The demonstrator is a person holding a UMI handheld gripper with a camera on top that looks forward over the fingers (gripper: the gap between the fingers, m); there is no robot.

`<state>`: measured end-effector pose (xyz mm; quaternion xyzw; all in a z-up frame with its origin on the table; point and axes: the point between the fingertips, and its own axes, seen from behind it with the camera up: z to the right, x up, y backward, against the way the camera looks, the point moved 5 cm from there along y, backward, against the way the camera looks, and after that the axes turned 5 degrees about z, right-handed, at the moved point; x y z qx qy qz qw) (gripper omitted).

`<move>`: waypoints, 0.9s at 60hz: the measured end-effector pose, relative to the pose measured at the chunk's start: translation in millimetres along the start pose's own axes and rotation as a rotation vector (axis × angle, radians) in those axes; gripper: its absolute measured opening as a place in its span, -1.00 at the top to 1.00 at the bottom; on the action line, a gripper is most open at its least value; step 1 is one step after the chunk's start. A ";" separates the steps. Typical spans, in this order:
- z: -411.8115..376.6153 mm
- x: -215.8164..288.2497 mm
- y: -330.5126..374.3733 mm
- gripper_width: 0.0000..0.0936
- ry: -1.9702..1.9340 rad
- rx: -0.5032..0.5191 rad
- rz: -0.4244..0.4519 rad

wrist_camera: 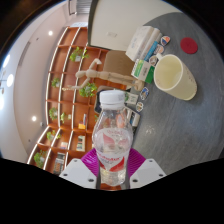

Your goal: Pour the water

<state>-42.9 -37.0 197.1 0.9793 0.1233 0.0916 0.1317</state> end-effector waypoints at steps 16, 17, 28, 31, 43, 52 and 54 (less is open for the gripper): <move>-4.3 76.9 -5.0 0.24 -0.421 0.068 0.001; -2.9 79.7 -6.0 0.23 -0.444 0.069 0.002; 12.7 96.2 -13.1 0.23 -0.642 0.051 -0.015; 15.5 101.3 -13.9 0.23 -0.673 0.054 -0.008; 21.7 98.8 -14.5 0.23 -0.705 0.028 -0.038; 13.9 91.9 -7.3 0.23 -0.571 0.009 -0.058; 9.2 94.8 -2.6 0.23 -0.497 0.002 -0.049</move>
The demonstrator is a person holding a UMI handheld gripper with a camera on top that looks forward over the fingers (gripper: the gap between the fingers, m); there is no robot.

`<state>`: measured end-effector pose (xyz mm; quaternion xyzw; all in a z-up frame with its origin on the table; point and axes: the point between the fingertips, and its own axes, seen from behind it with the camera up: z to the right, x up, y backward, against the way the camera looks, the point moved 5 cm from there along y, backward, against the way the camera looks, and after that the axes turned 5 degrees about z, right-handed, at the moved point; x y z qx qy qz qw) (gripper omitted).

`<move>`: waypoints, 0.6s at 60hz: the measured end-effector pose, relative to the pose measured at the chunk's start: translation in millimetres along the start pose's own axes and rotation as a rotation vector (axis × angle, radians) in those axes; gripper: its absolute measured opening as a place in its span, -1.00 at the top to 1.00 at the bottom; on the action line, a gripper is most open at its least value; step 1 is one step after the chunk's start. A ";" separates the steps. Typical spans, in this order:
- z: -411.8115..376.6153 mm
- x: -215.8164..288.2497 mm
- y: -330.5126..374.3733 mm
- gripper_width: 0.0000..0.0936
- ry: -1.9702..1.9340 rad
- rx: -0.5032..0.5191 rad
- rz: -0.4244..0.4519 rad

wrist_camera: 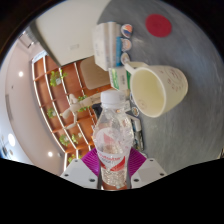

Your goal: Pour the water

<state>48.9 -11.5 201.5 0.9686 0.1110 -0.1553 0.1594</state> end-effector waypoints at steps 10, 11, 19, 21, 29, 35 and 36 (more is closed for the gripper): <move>-44.3 36.5 32.1 0.23 0.573 -0.030 0.167; -46.3 44.6 32.9 0.23 0.638 -0.035 0.192; -78.9 108.7 63.8 0.23 1.089 -0.188 0.415; -89.0 122.3 74.8 0.23 1.184 -0.240 0.463; -98.8 174.3 87.2 0.19 1.458 -0.337 0.590; -80.4 211.1 83.3 0.19 1.516 -0.388 0.612; -76.3 217.5 82.2 0.19 1.526 -0.400 0.611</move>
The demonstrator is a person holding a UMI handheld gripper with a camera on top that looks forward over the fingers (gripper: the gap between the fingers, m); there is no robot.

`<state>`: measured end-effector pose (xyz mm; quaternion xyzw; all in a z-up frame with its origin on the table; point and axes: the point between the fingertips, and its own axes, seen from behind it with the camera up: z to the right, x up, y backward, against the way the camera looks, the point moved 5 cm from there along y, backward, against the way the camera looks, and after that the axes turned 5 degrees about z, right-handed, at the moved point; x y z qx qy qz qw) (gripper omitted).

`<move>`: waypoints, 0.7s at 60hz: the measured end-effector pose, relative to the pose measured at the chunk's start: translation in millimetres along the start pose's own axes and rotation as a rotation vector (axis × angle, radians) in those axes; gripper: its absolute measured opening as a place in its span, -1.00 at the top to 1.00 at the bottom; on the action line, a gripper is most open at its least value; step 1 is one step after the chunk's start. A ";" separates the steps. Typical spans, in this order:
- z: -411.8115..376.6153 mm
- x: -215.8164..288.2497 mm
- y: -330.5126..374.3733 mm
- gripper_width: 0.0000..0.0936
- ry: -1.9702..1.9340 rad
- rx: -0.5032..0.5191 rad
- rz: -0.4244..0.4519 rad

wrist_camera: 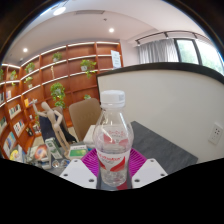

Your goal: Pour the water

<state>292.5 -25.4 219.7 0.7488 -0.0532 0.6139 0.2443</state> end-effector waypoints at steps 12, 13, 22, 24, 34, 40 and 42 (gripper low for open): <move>36.8 -62.2 -32.4 0.19 0.118 0.006 -0.058; 38.2 -65.7 -33.8 0.19 0.125 0.011 -0.063; 33.3 -86.3 -47.3 0.19 0.154 0.078 -0.041; 35.0 -89.9 -50.1 0.19 0.163 0.074 -0.040; 34.2 -101.7 -58.4 0.13 0.193 0.096 -0.036; 36.1 -102.7 -57.7 0.02 0.184 0.104 -0.030; 35.9 -103.1 -57.9 -0.02 0.185 0.106 -0.025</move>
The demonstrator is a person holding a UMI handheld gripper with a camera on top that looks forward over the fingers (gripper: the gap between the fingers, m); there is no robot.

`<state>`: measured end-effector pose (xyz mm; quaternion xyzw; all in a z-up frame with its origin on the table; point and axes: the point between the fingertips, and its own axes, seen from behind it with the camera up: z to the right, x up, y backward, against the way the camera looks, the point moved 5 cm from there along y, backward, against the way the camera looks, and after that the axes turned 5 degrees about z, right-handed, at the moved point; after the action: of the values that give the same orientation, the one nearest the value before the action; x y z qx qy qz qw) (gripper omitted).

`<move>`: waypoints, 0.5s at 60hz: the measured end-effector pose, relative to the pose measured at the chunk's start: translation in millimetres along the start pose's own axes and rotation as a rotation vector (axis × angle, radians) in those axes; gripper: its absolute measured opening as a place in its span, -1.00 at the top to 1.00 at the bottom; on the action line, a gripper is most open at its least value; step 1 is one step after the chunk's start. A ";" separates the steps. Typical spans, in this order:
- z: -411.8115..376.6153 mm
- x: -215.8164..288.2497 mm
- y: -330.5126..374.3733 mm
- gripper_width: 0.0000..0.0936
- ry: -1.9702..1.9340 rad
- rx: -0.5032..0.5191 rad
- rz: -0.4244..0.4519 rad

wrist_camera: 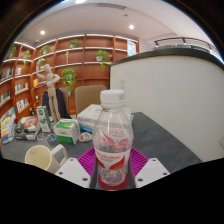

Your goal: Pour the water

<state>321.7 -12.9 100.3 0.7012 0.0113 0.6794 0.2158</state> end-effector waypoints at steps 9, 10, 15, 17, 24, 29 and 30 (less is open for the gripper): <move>5.8 -17.4 4.2 -0.42 0.057 -0.021 -0.074; 5.3 -19.7 5.1 -0.52 0.062 -0.017 -0.082; 1.2 -29.4 12.7 -0.91 0.056 0.014 -0.100; 1.4 -31.3 16.5 -0.92 0.044 0.015 -0.099; 2.8 -42.8 37.5 -0.89 -0.001 -0.003 -0.120; 6.3 -47.7 60.5 -0.89 -0.057 -0.028 -0.153; 7.0 -47.6 65.9 -0.89 -0.070 -0.034 -0.161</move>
<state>306.6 -89.4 76.3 0.7176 0.0488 0.6350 0.2818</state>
